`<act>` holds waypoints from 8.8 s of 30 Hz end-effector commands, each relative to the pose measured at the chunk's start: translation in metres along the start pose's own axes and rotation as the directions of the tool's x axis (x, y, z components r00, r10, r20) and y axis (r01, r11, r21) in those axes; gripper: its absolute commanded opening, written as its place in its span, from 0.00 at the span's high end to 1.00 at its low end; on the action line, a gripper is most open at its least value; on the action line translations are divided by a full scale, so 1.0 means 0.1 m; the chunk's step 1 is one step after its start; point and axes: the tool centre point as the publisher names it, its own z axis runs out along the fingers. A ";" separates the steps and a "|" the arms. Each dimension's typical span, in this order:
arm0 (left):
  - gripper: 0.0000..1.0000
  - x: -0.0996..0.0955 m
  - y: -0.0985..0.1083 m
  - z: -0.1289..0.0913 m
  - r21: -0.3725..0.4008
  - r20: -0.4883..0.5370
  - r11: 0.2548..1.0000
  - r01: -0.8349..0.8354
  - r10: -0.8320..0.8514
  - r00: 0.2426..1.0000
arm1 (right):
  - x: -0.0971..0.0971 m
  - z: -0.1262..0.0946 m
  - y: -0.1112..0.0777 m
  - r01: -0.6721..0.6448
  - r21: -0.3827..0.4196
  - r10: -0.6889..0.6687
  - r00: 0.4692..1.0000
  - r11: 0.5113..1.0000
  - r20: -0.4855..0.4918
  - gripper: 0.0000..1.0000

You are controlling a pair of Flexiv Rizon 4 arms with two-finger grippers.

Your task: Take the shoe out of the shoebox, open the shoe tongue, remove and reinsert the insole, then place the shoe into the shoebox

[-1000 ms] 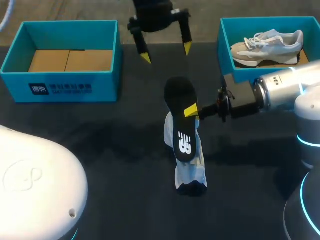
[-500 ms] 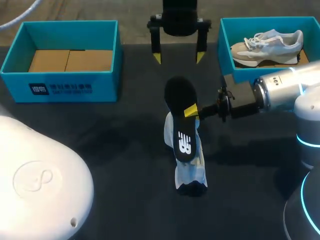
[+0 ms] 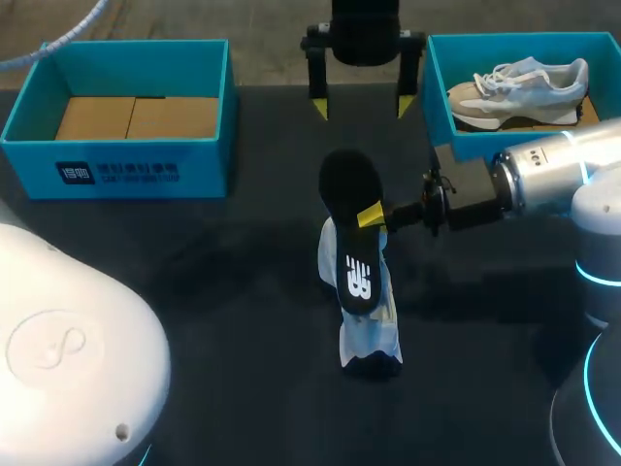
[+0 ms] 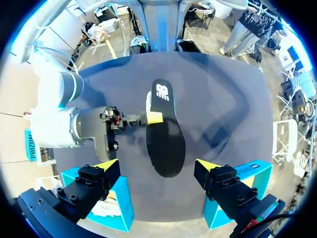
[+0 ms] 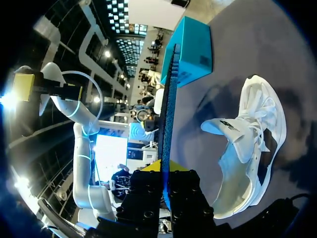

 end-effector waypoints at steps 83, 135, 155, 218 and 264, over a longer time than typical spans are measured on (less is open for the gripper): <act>0.00 0.76 -0.39 1.00 -0.105 0.994 0.992 0.067 0.103 0.043 | 0.02 0.08 -0.02 -0.022 -0.061 0.020 0.999 0.998 -0.029 1.00; 0.75 0.32 -0.23 1.17 -0.137 0.990 0.982 0.130 0.131 0.048 | 0.08 0.22 -0.07 -0.021 -0.117 0.013 0.997 0.993 -0.074 1.00; 1.00 0.23 -0.18 1.23 -0.136 0.989 0.982 0.128 0.127 0.078 | 0.08 0.22 -0.07 -0.021 -0.117 0.013 0.997 0.993 -0.074 1.00; 1.00 0.85 -1.49 1.05 0.052 0.962 0.998 -0.023 -0.044 0.269 | -0.35 -1.01 -0.52 0.342 0.281 -0.411 0.879 0.897 0.241 0.00; 1.00 0.55 -1.93 1.35 0.518 0.848 0.854 -0.047 -0.506 0.156 | -0.99 -1.38 -1.09 0.673 0.591 -0.895 0.316 0.445 0.315 0.00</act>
